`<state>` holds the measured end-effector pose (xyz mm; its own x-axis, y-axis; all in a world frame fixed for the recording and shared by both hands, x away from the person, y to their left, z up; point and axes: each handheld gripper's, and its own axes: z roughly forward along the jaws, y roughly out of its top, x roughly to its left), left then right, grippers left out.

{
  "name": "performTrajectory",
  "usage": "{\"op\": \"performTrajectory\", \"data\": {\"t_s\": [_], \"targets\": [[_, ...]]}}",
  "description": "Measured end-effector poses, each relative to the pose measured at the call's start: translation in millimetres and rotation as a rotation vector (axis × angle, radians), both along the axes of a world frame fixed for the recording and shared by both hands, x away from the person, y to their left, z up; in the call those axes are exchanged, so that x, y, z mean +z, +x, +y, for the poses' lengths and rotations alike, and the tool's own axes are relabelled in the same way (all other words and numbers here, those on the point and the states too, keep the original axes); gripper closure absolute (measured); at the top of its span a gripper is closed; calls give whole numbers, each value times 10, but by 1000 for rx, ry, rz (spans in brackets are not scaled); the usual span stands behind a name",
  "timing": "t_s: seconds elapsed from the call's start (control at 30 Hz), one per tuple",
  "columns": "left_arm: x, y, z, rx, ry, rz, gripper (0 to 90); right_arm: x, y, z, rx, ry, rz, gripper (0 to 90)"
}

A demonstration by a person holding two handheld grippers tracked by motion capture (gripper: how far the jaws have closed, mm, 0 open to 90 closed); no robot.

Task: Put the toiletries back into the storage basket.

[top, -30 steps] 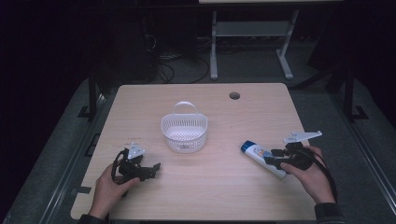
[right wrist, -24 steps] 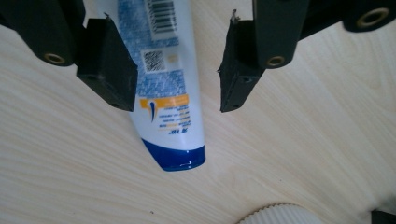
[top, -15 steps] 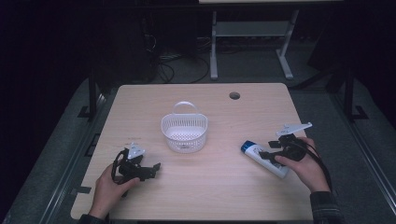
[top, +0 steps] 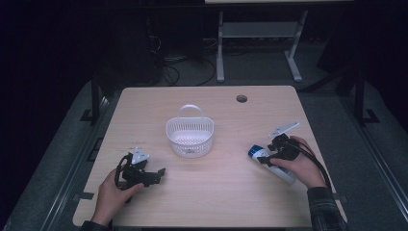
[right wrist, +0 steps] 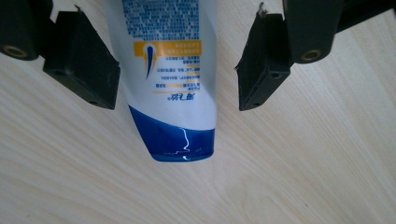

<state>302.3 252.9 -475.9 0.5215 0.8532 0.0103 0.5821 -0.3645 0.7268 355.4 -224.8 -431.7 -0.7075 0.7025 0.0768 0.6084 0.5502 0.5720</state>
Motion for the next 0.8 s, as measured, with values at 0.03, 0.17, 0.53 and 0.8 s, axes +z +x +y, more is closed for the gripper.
{"op": "performTrajectory", "data": {"t_s": [0.03,0.17,0.53,0.8], "targets": [[0,0,0,0,0,0,126,0,0,0,0,0,0,293],[3,0,1,-1,2,2,126,-36,50,42,6,-13,12,284],[1,0,1,0,1,1,126,-163,178,109,15,-70,58,278],[2,0,1,0,2,2,126,-210,225,128,32,-90,90,271]]}}
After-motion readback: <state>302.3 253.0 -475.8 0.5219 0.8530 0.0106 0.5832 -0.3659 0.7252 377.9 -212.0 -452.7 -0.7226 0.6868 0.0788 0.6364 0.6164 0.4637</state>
